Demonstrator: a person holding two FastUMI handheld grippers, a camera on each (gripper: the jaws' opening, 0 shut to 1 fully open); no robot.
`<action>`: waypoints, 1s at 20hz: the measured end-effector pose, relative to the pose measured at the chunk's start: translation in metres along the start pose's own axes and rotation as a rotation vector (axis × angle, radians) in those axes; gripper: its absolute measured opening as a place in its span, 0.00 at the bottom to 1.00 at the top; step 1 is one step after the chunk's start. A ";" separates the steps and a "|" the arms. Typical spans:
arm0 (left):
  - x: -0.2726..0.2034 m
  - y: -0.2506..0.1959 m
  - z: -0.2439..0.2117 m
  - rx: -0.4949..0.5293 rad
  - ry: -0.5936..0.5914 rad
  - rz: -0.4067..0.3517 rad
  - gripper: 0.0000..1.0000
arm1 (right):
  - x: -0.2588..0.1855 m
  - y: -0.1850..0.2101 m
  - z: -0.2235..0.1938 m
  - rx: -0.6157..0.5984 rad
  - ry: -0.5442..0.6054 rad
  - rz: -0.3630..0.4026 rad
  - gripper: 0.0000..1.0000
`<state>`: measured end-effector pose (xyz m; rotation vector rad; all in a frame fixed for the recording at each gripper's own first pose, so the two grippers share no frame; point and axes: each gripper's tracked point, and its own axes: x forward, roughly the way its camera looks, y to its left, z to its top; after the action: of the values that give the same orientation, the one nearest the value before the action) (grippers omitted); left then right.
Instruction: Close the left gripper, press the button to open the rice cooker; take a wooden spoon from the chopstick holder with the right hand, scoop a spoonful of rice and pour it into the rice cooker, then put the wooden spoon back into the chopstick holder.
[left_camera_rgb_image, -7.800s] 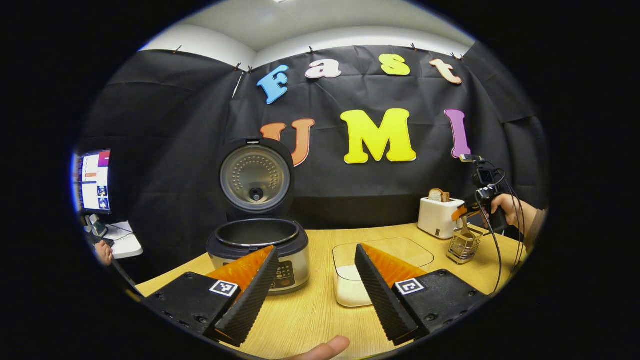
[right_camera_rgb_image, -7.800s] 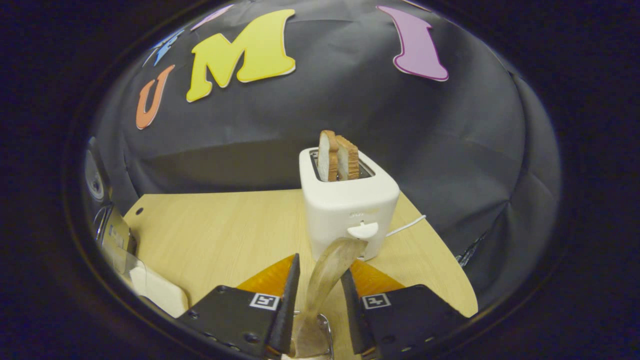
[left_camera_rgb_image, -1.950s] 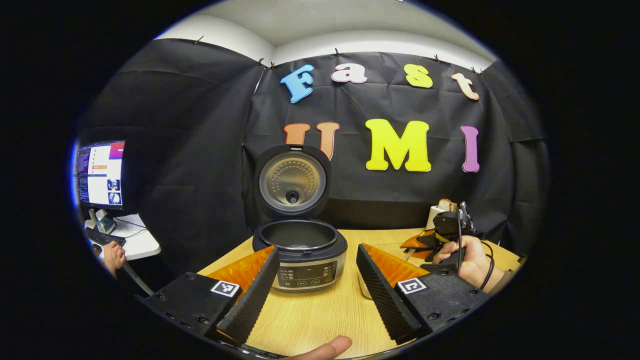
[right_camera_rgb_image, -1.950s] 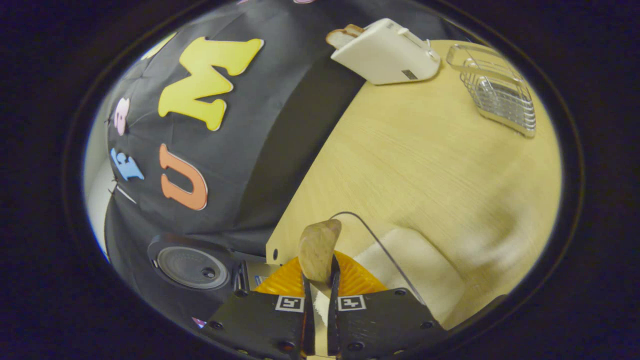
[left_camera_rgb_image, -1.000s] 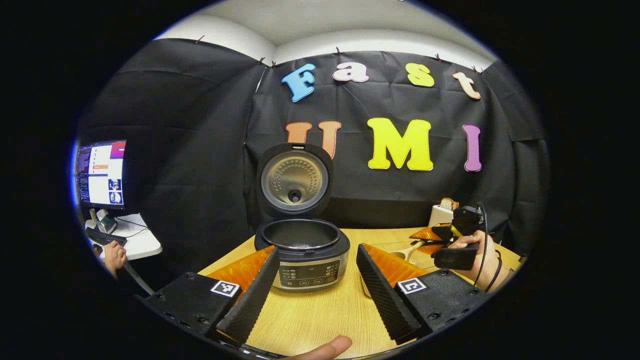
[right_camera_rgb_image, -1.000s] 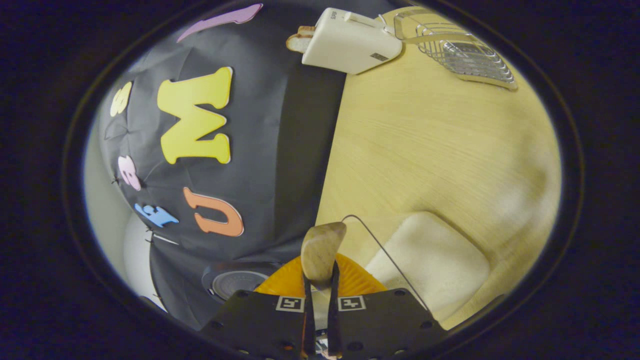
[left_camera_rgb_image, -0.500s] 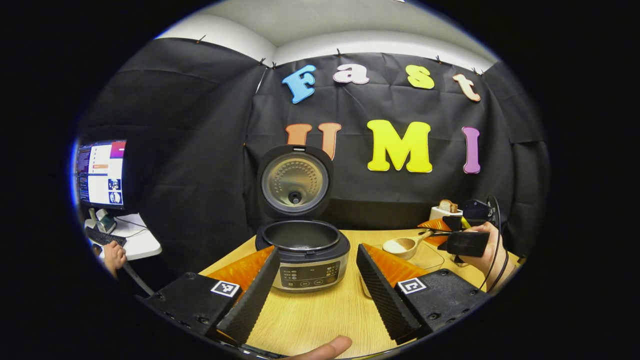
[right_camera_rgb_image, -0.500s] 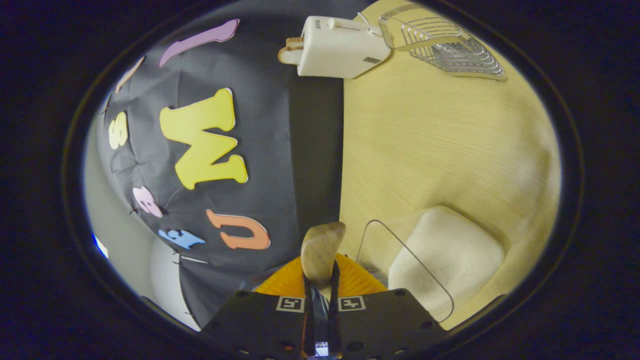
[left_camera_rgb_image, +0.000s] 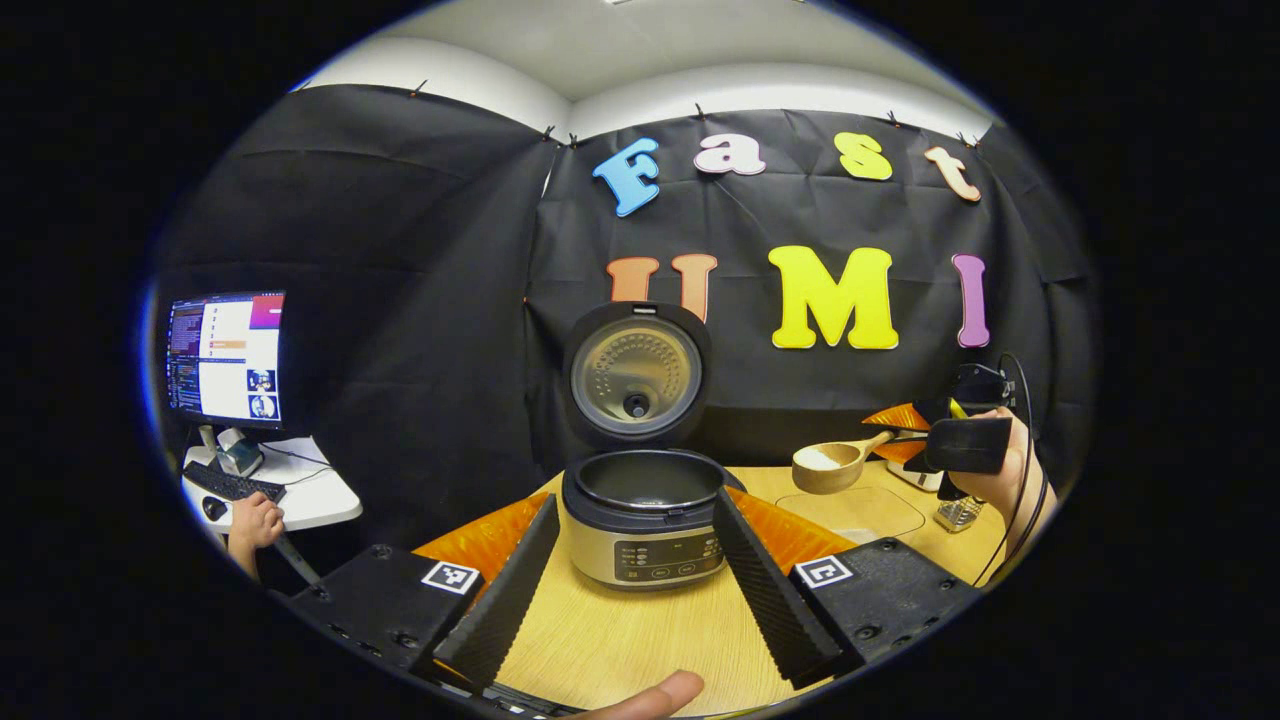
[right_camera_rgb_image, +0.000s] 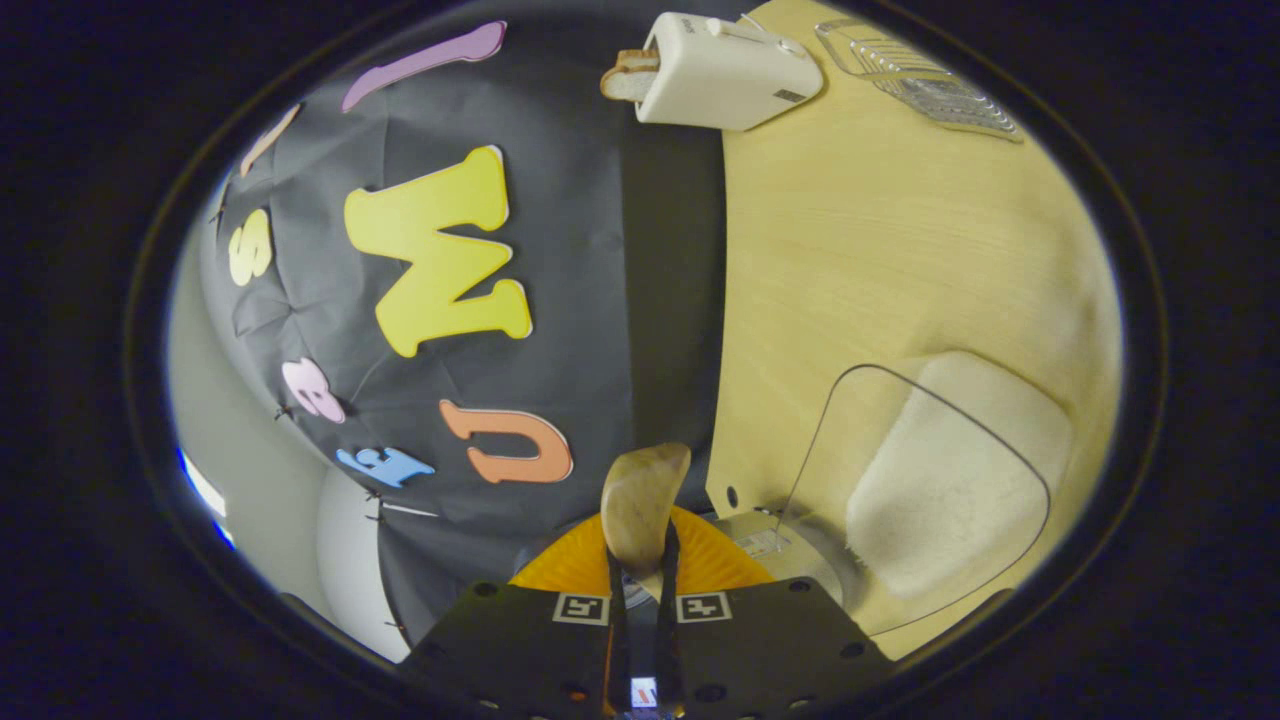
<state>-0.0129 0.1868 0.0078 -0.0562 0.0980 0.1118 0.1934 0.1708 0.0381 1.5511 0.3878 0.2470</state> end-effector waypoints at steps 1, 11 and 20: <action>-0.001 0.004 0.000 -0.009 -0.001 0.000 0.99 | 0.003 0.004 -0.003 -0.007 -0.001 0.003 0.09; 0.001 0.049 -0.011 -0.020 0.036 0.064 1.00 | 0.073 0.031 -0.068 -0.170 0.047 -0.063 0.08; 0.006 0.069 -0.024 -0.040 0.072 0.089 1.00 | 0.131 0.035 -0.116 -0.426 0.036 -0.168 0.10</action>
<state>-0.0167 0.2546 -0.0200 -0.0957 0.1707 0.2009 0.2705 0.3296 0.0645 1.0912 0.4580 0.2107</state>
